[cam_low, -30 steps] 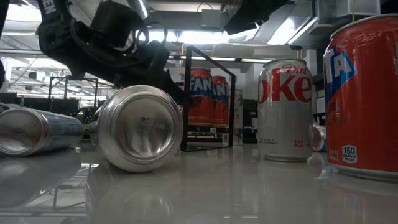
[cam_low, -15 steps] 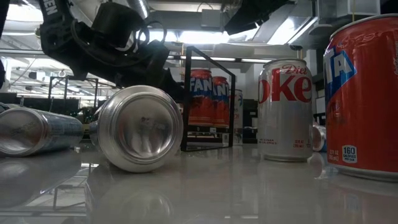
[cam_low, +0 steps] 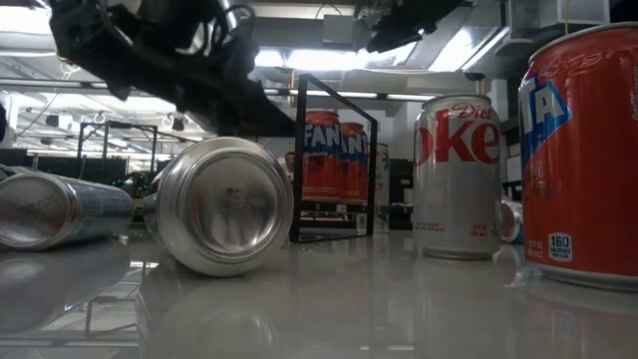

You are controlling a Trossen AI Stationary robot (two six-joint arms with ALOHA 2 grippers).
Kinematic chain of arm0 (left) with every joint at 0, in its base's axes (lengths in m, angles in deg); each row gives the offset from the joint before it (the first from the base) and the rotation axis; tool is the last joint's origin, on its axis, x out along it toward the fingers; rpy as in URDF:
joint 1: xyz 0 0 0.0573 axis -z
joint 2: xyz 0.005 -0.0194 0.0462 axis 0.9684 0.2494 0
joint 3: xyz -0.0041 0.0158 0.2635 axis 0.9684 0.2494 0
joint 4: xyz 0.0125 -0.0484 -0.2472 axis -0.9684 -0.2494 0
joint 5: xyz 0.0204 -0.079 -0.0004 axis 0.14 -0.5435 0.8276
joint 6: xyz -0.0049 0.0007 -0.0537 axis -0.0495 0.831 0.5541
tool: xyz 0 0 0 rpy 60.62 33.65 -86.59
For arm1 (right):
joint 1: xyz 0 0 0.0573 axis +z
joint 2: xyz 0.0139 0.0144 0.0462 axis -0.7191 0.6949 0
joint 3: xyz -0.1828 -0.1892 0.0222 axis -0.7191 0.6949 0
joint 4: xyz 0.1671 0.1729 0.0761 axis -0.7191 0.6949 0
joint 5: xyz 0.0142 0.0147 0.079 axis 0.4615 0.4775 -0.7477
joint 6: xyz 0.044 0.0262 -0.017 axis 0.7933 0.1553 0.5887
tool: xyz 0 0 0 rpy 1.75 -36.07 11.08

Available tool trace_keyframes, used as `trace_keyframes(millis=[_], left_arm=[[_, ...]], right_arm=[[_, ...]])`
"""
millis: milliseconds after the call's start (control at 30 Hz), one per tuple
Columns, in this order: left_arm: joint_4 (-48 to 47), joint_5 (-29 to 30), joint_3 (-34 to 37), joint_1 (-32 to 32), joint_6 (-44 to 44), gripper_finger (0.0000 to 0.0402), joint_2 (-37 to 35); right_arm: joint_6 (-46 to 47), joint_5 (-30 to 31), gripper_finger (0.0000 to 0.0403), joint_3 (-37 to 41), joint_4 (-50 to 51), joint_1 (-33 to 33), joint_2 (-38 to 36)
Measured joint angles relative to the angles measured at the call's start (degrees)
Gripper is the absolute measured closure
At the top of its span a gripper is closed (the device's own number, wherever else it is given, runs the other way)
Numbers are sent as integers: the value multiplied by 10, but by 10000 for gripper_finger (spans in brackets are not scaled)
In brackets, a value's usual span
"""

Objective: Pick and place cans onto a shelf
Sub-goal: Put the center red soda can on the shelf

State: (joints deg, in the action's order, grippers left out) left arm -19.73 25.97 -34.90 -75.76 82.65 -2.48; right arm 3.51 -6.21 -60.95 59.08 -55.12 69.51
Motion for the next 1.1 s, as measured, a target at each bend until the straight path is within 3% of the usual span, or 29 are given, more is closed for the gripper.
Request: trace_keyframes(millis=[200,400,633,900,1100], left_arm=[[-100,4,0,-5,-1,401,-98],[-105,6,0,-19,-1,401,-149],[-106,2,0,-36,-28,401,-158],[-102,2,0,-37,-88,396,-158],[-92,2,0,-47,-90,331,-158]], right_arm=[[-10,-72,29,0,7,-65,-9],[-13,-163,29,0,40,-151,-6],[-13,-175,29,0,60,-211,-6],[-12,-180,29,0,99,-208,-15],[-12,-179,29,0,149,-168,-29]])
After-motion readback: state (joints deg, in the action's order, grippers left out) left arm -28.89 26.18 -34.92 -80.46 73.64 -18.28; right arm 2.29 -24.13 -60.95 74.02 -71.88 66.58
